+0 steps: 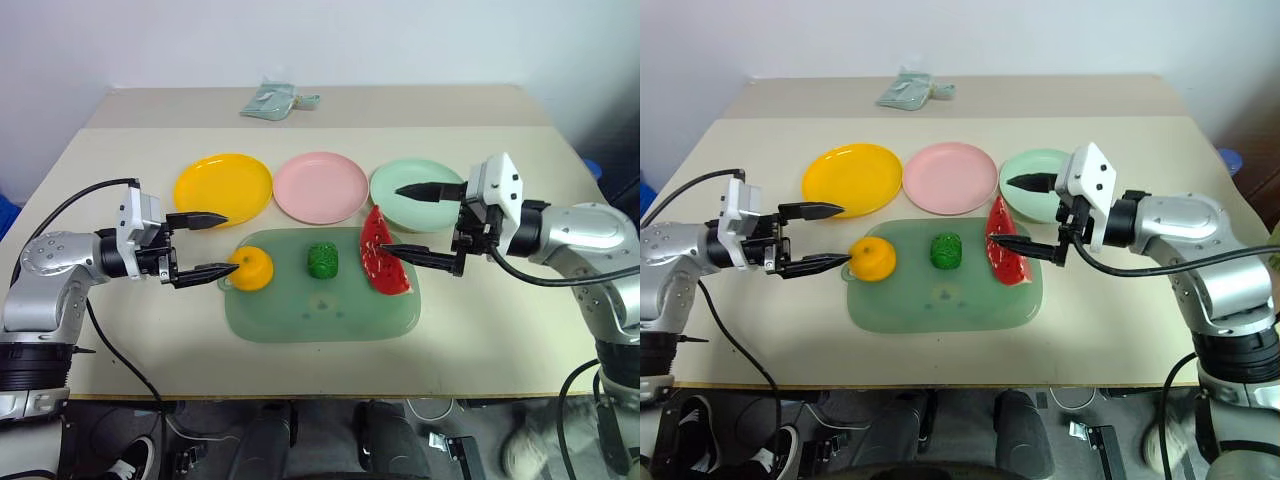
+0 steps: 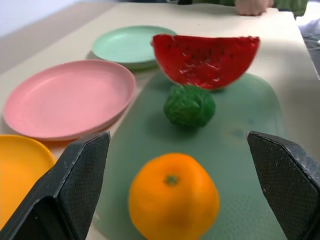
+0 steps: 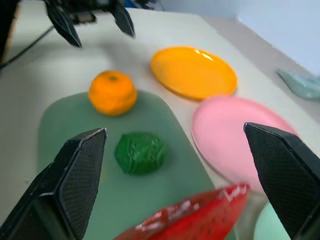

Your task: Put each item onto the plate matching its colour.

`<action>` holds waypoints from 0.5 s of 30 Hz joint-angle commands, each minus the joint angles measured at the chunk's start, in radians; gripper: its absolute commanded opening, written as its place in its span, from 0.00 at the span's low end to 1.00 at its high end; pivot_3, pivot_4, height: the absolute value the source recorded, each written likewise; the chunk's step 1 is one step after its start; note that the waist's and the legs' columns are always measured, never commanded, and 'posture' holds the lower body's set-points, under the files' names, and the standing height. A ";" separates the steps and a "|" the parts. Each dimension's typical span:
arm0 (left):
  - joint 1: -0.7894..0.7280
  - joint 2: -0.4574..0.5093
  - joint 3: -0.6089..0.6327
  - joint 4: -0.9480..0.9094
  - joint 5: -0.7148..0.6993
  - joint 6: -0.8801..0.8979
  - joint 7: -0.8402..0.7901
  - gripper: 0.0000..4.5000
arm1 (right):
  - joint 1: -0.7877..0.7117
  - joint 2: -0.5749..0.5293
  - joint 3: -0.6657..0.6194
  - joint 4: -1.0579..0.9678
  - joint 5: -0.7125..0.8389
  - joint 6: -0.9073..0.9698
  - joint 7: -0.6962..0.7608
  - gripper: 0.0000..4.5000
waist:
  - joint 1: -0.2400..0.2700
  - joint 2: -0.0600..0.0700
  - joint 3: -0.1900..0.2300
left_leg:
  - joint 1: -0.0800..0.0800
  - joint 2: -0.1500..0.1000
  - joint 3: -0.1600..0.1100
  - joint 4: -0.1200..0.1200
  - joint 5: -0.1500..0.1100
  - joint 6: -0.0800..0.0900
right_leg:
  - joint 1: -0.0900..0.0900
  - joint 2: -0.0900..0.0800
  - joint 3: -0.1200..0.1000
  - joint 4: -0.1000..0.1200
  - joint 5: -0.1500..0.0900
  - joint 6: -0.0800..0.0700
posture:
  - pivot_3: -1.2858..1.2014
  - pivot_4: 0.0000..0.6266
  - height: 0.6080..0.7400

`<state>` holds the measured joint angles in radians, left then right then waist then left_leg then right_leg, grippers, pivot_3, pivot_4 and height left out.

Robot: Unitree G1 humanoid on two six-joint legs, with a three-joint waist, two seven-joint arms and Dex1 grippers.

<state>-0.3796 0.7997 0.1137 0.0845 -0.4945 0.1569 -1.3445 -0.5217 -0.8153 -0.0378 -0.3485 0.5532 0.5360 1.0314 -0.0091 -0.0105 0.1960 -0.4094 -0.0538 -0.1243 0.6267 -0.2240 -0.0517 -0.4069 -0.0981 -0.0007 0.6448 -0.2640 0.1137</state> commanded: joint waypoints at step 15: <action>-0.101 -0.133 -0.200 0.367 0.350 -0.394 0.089 1.00 | 0.018 0.012 -0.017 -0.039 0.009 -0.018 -0.018 1.00 | -0.002 0.000 0.000 | 0.000 -0.002 0.001 0.000 0.000 0.000 | -0.001 0.001 0.000 0.001 0.000 0.000 | 0.52 0.24 1.00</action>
<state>-0.4905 0.6660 -0.0578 0.4201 -0.1849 -0.2242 -1.2565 -0.4928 -0.7933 -0.0180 -0.3521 0.5529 0.5193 1.0225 -0.0115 -0.0104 0.1959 -0.4091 -0.0554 -0.1234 0.6270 -0.2241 -0.0514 -0.4077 -0.0974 -0.0006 0.6464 -0.2638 0.1138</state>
